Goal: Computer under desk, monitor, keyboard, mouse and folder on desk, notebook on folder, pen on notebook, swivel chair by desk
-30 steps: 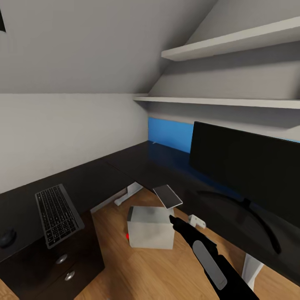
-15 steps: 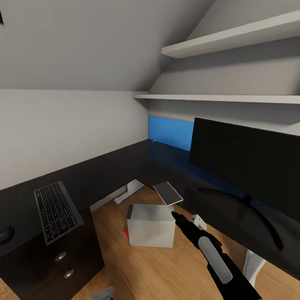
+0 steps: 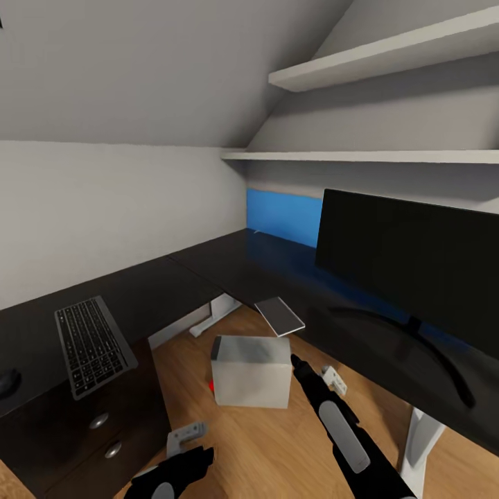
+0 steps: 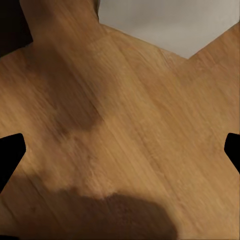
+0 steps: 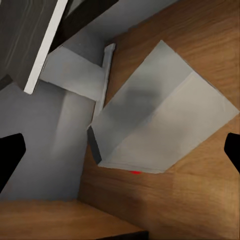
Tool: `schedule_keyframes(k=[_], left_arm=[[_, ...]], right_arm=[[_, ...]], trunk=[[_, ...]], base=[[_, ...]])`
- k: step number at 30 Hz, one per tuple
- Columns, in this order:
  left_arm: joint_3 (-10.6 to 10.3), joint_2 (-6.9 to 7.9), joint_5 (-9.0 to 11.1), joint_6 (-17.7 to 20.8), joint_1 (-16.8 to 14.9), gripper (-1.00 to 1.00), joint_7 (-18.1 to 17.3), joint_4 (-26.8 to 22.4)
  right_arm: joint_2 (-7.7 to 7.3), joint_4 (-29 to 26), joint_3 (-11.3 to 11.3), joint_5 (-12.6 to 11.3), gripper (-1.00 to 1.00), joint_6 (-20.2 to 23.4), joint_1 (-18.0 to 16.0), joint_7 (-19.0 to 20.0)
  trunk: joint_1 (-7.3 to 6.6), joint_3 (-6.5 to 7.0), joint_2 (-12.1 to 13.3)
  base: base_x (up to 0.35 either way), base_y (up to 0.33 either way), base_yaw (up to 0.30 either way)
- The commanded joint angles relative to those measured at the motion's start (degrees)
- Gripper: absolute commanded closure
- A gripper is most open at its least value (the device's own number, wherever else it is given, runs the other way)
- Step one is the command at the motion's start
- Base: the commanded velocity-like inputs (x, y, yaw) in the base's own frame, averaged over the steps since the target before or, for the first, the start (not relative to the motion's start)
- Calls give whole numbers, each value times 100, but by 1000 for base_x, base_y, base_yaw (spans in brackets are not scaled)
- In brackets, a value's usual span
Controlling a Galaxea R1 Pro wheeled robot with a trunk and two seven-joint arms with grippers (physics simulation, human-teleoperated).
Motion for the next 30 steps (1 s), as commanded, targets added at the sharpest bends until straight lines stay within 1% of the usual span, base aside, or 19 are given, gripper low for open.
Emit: schedule_keyframes(k=[1,2,6,13,14,17,18,21,24,26,27,28,30], left_arm=[[-7,60,80,7,-3,-100,61,-9],[-21,127,91,6,-3,-100,75,-3],[-28,151,85,5,-4,-100,85,2],[-37,152,93,-2,-5,-100,113,23],[-39,151,96,-3,-4,-100,122,33],[-39,151,95,-4,-4,-100,127,38],[-40,147,94,-4,-5,-100,128,39],[-40,145,94,-4,-6,-100,129,40],[-42,143,94,-4,-4,-100,130,40],[-44,142,94,-4,-3,-100,130,41],[-45,142,94,-4,-3,-100,130,41],[-46,142,94,-4,-3,-100,130,41],[-47,142,94,-4,-4,-100,130,41]], right_arm=[[-1,4,7,4,-100,13,-4,25],[-1,20,6,39,-100,9,-4,227],[4,31,13,47,-100,8,-5,465],[77,30,45,29,-100,13,-6,617],[88,29,42,13,-100,18,-4,764],[92,28,35,-4,-100,27,-3,944],[90,28,23,-16,-100,35,-2,1087],[88,26,13,-57,-100,42,-1,1238],[77,27,1,-241,-100,56,-1,1432],[69,27,-2,-413,-100,62,-1,1518],[66,27,-3,-518,-100,65,-1,1554],[57,28,-4,-748,-100,79,-1,1612],[52,28,-5,-991,-100,98,-1,1650]], trunk=[[22,-25,-45],[44,-43,-85],[132,-114,-245],[286,-240,-526],[308,-258,-566],[374,-312,-687],[396,-330,-727],[462,-384,-847],[527,-437,-967],[571,-473,-1047],[593,-491,-1088],[615,-509,-1128],[659,-545,-1208]], base=[[0,0,0],[0,0,0],[0,0,0],[0,0,0],[0,0,0],[0,0,0],[0,0,0],[0,0,0],[0,0,0],[0,0,0],[0,0,0],[0,0,0],[0,0,0]])
